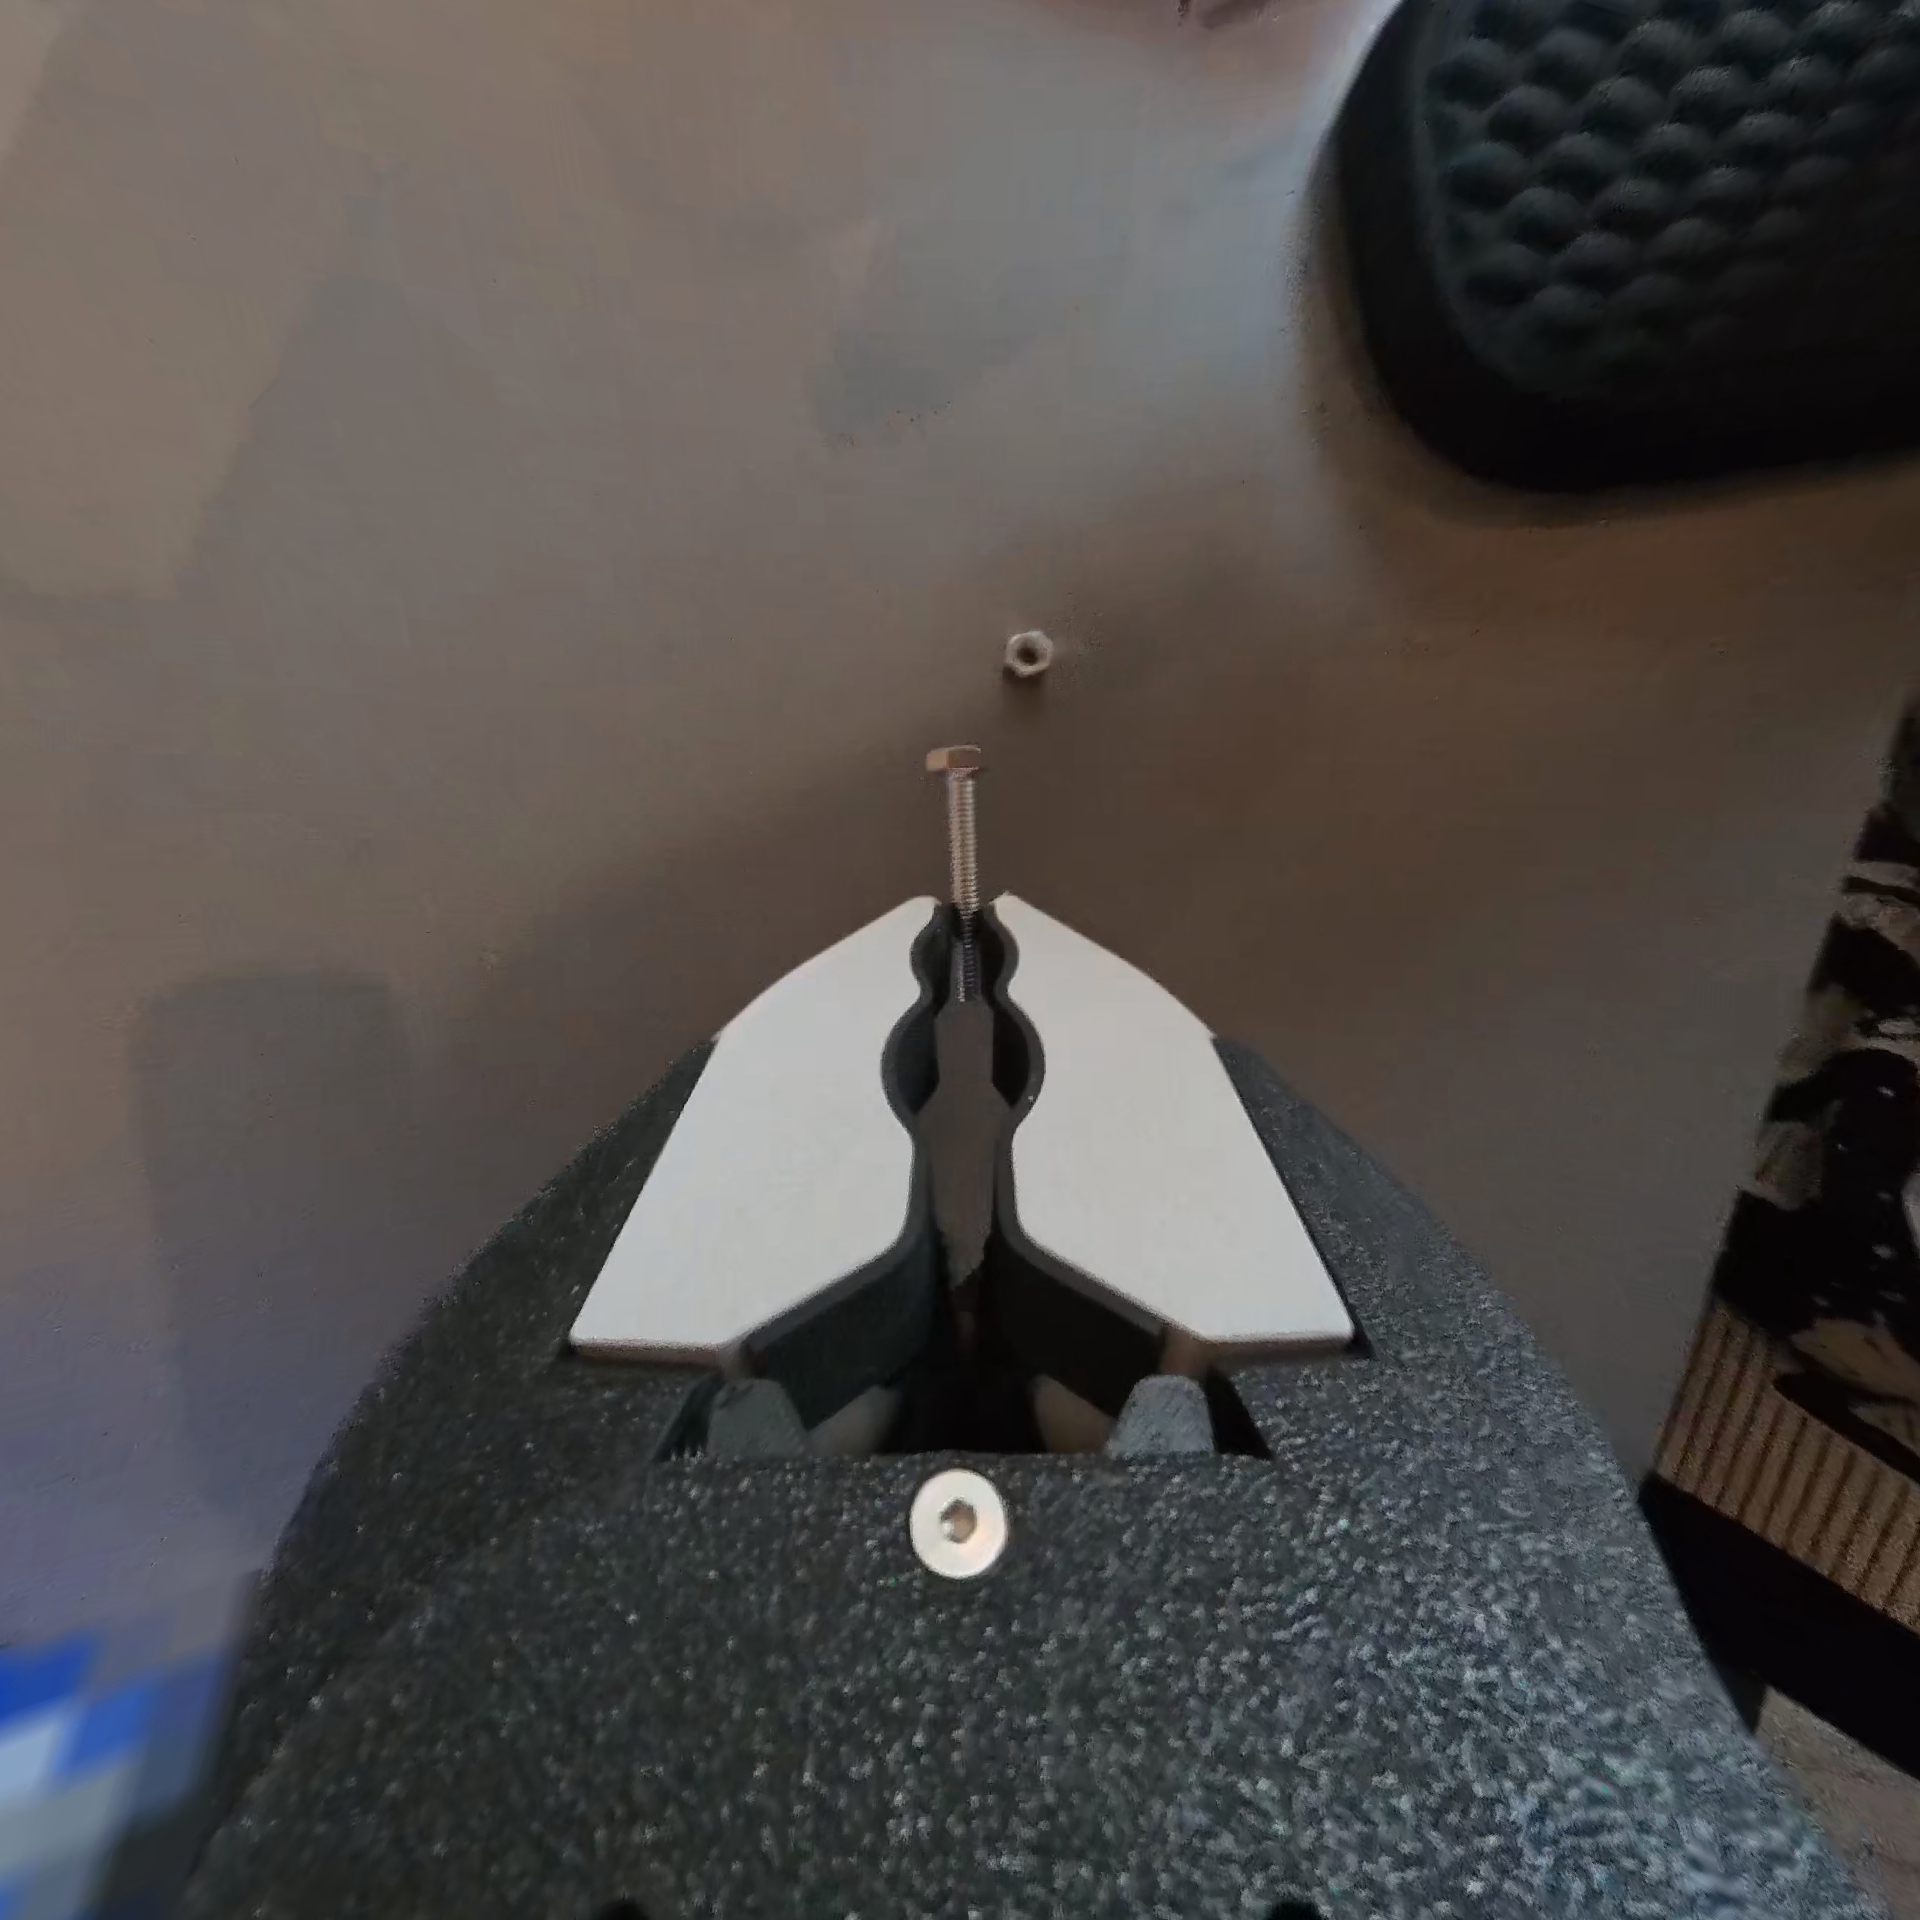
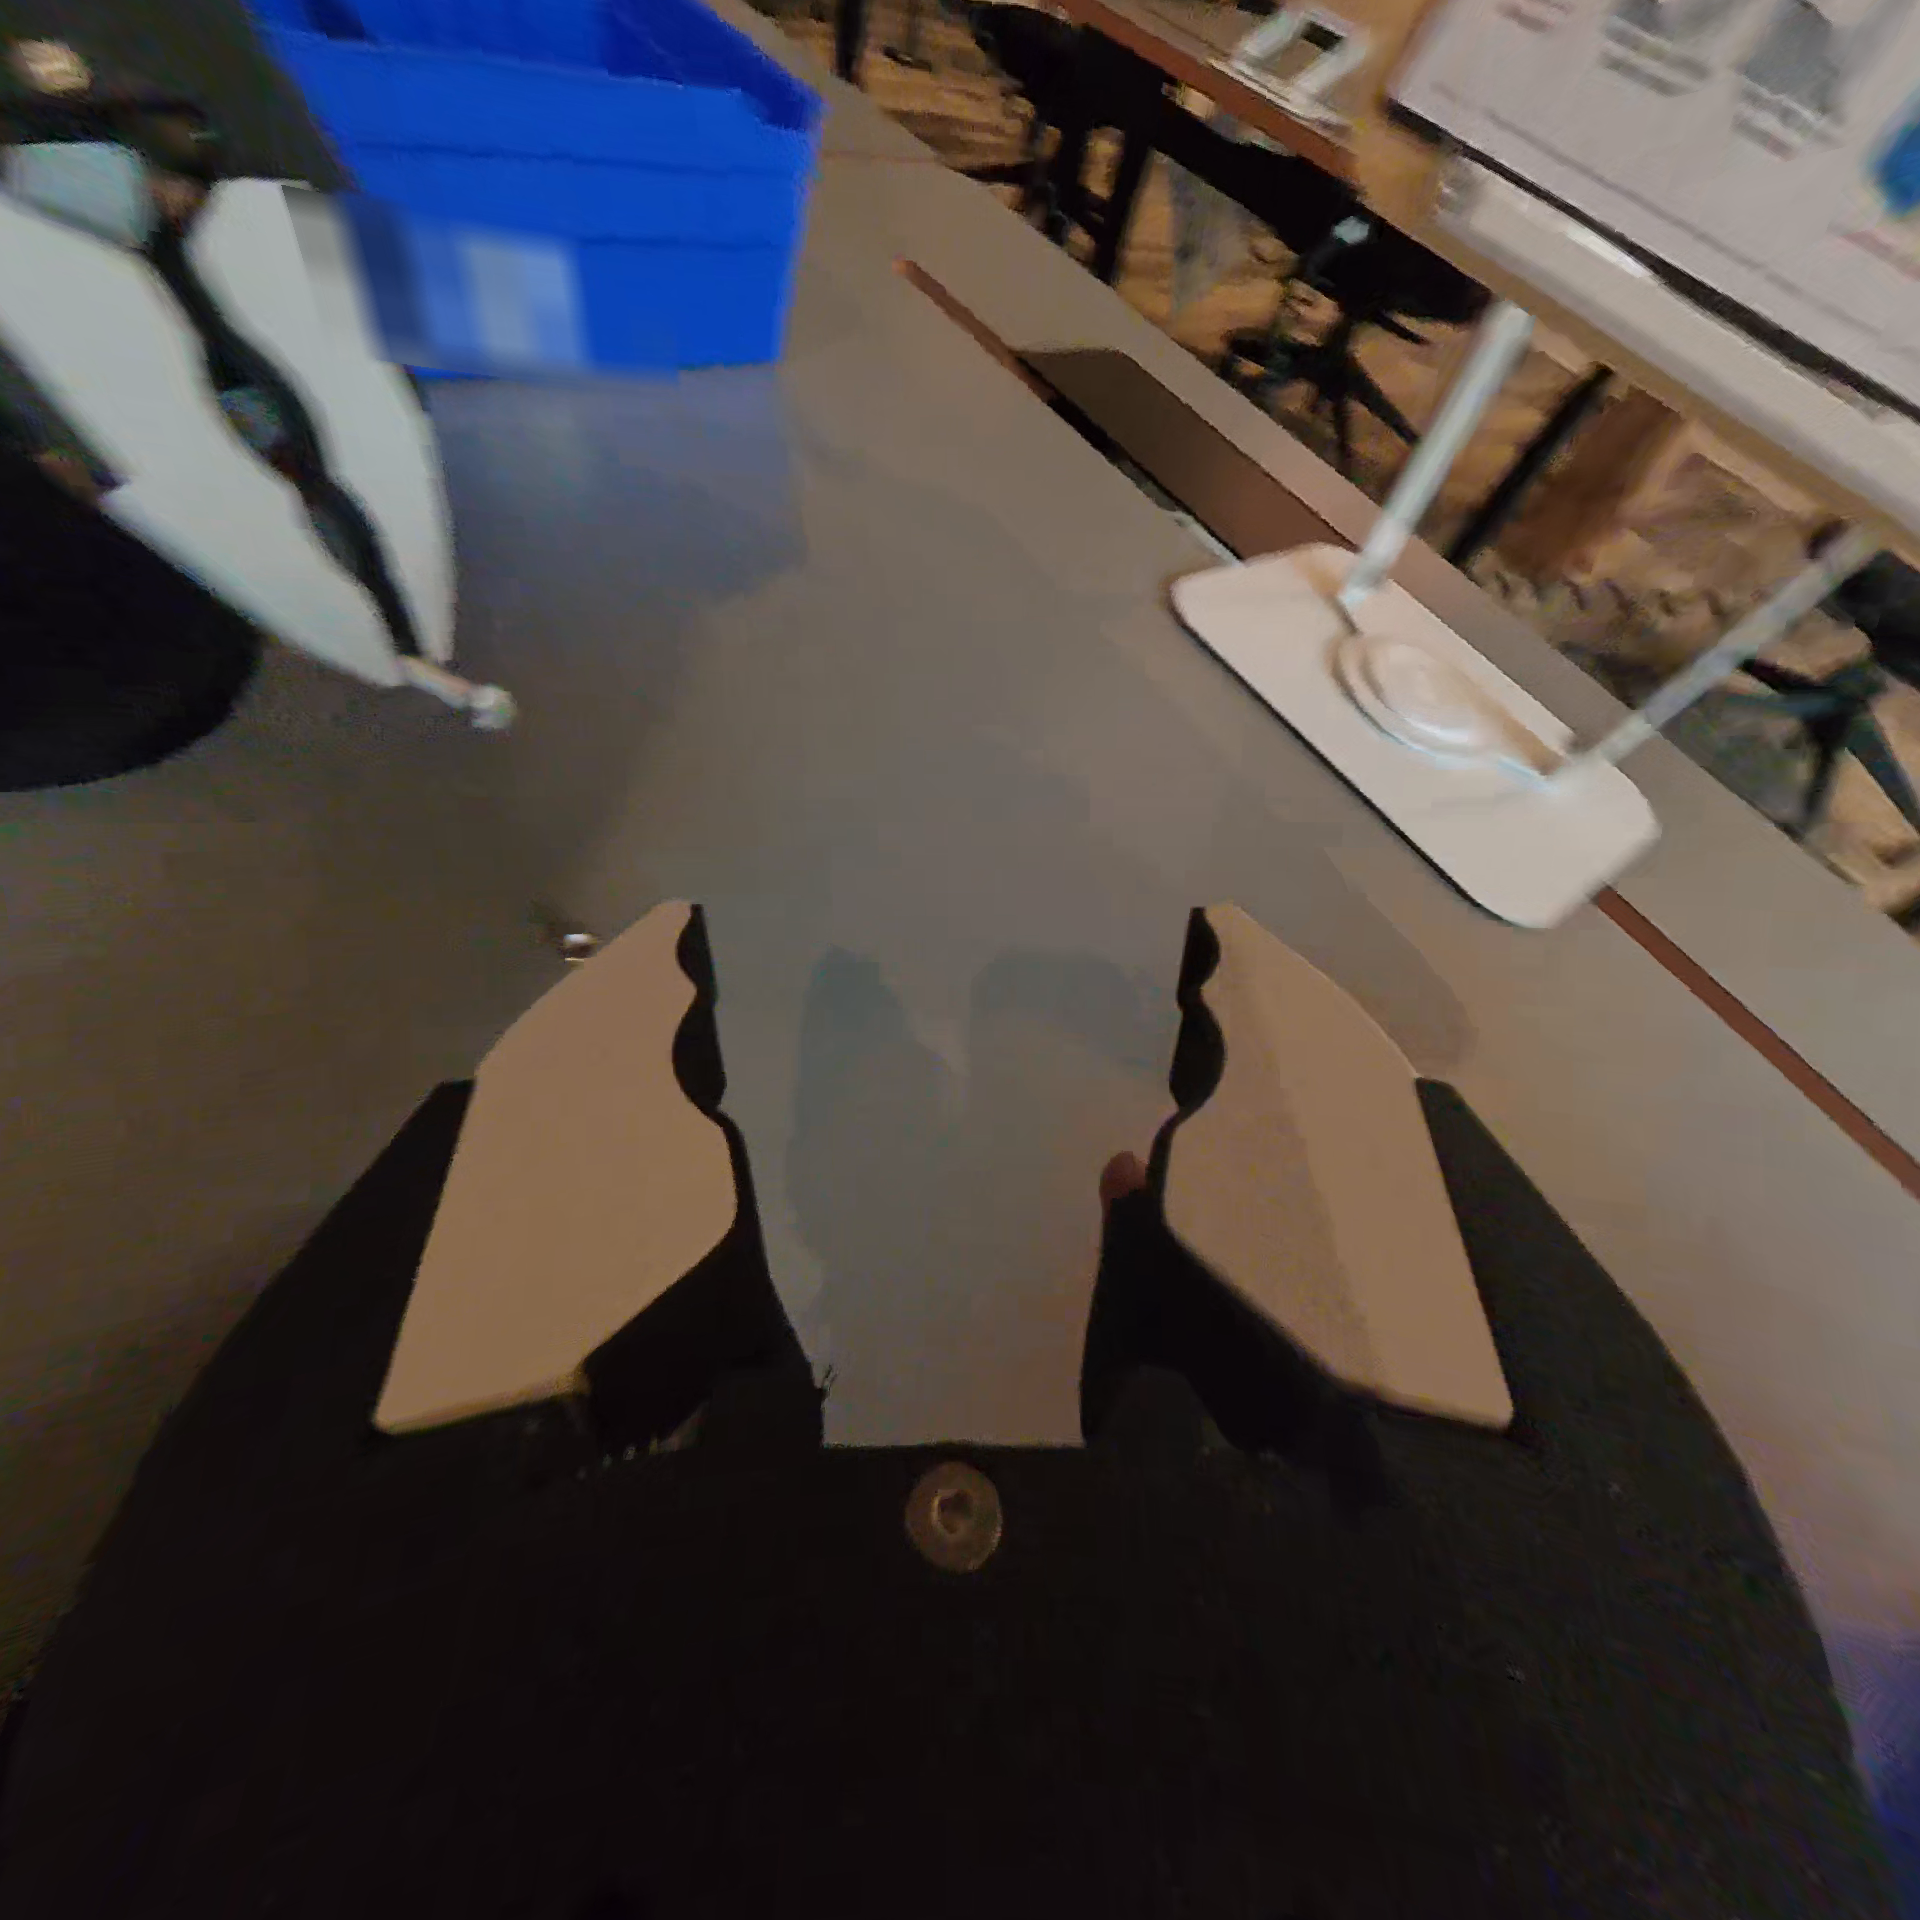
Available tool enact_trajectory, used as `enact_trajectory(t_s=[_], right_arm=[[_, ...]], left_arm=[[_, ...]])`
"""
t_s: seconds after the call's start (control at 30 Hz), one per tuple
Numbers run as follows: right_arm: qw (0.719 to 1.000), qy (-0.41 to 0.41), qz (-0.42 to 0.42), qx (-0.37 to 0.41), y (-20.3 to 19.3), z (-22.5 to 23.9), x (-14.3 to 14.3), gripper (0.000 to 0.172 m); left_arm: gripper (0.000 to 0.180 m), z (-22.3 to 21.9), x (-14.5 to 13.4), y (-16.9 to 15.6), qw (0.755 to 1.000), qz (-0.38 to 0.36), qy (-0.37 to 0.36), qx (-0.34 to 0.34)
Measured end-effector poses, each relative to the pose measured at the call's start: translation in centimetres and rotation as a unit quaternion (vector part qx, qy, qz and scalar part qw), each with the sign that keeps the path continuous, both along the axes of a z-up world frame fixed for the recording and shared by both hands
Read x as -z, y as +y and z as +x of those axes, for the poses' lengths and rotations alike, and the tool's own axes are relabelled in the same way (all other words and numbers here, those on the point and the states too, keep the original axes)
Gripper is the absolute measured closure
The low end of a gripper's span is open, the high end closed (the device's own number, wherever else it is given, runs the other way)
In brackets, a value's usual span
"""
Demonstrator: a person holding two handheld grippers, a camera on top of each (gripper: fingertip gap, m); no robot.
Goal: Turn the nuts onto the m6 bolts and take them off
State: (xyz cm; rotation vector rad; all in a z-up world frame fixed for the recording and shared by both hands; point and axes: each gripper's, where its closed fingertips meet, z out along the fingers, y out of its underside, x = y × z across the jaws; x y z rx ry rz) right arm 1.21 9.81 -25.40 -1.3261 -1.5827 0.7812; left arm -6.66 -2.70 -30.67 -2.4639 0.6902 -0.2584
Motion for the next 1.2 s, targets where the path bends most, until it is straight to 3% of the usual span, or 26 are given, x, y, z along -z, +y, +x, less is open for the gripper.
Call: enact_trajectory(t_s=[0.2,0.37,0.63,1.03,1.13,1.2], right_arm=[[0.982,-0.016,-0.007,-0.189,-8.3,-1.5,-0.2,0.1],[0.961,-0.059,0.042,-0.265,-11.3,-1.8,0.7,0.118],[0.945,-0.088,0.064,-0.309,-12.7,-1.9,1.2,0.147],[0.936,-0.101,0.056,-0.331,-13.2,-1.8,1.6,0.161],[0.945,-0.069,0.039,-0.317,-12.8,-2.1,0.5,0.162],[0.953,-0.031,0.016,-0.302,-12.1,-2.3,-0.9,0.162]], left_arm=[[0.176,2.9,-2.7,-0.7,0.997,0.014,0.008,0.081],[0.175,4.5,-3.3,-1.0,0.993,0.022,0.021,0.114],[0.176,5.2,-3.2,-1.3,0.991,0.023,0.015,0.129],[0.175,5.5,-3.4,-1.6,0.99,0.024,-0.005,0.137],[0.173,5.2,-4.3,-1.1,0.991,0.057,-0.027,0.122],[0.158,5.0,-5.9,-0.3,0.986,0.114,-0.064,0.107]])
